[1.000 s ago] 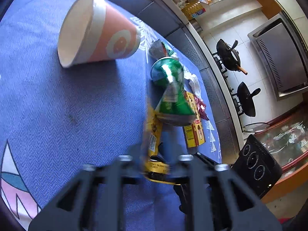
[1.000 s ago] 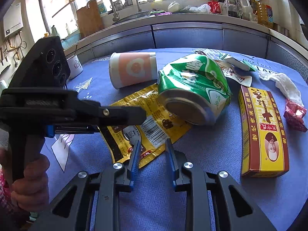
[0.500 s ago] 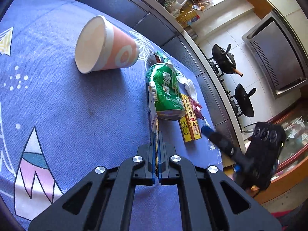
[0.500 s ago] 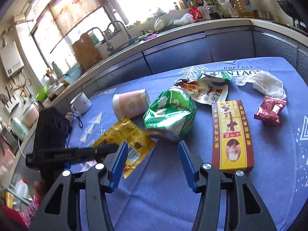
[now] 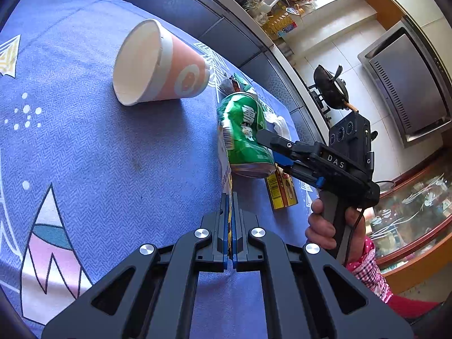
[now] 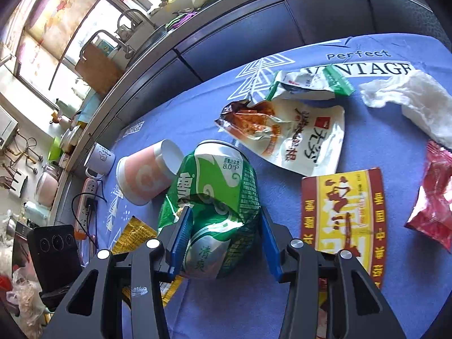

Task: Collect trash
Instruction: 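Grasp the crushed green can with the right tool while the left tool holds the packet, then carry can and packet to the wastebasket and open both tools over it, then bring both empty tools back over the table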

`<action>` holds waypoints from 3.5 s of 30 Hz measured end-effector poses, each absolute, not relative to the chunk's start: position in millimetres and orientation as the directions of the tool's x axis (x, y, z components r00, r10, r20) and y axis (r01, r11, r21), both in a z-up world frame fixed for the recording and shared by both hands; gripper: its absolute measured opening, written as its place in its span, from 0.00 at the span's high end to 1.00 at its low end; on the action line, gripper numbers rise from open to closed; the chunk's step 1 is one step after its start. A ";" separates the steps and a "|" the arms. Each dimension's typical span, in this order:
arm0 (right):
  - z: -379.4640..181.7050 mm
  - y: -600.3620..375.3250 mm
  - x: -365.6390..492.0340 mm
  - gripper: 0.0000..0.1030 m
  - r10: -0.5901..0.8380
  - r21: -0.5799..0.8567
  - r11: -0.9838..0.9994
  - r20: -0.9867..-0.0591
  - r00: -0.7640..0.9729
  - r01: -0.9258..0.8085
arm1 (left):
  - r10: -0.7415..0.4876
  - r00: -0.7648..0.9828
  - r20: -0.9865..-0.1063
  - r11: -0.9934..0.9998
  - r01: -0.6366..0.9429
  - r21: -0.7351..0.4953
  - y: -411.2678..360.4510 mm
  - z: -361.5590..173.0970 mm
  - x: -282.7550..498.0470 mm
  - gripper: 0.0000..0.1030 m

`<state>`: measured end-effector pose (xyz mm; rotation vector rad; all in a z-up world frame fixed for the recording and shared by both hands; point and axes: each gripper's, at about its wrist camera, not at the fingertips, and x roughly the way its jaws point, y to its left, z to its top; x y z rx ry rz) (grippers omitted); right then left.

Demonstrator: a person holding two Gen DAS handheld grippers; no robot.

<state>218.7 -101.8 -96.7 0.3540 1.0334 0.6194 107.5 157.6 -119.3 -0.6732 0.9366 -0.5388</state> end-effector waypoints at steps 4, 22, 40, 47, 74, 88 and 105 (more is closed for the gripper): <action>-96.7 -92.0 218.3 0.75 0.683 0.592 0.731 -0.633 0.365 -0.340 | -0.672 0.492 -0.554 0.682 0.117 -0.722 160.3 -121.0 104.1 0.98; -21.3 -180.3 86.9 0.87 0.621 0.483 0.777 -0.478 0.621 -0.404 | -0.702 0.462 -0.542 0.697 0.292 -0.655 92.1 -60.3 85.5 0.98; -44.6 -376.8 38.1 0.87 0.322 0.507 0.858 -0.414 0.852 -0.078 | -0.735 0.225 -0.640 0.614 0.621 -0.487 -185.8 -20.7 151.2 0.98; -66.0 -475.6 44.5 0.87 0.116 0.511 0.846 -0.454 0.883 0.152 | -0.724 0.150 -0.674 0.547 0.719 -0.428 -329.6 -28.5 194.3 0.98; -81.5 -485.4 33.5 0.60 0.075 0.560 0.794 -0.479 0.875 0.239 | -0.586 0.378 -0.716 0.696 0.688 -0.206 -313.0 -37.5 153.4 0.40; -45.9 -396.4 -22.3 0.60 0.141 0.567 0.808 -0.446 0.884 0.158 | -0.508 0.571 -0.645 0.798 0.595 -0.103 -188.7 -16.7 82.0 0.40; -35.2 -386.7 -48.9 0.54 0.125 0.596 0.781 -0.445 0.887 0.188 | -0.511 0.565 -0.648 0.800 0.589 -0.118 -178.5 -13.2 53.2 0.36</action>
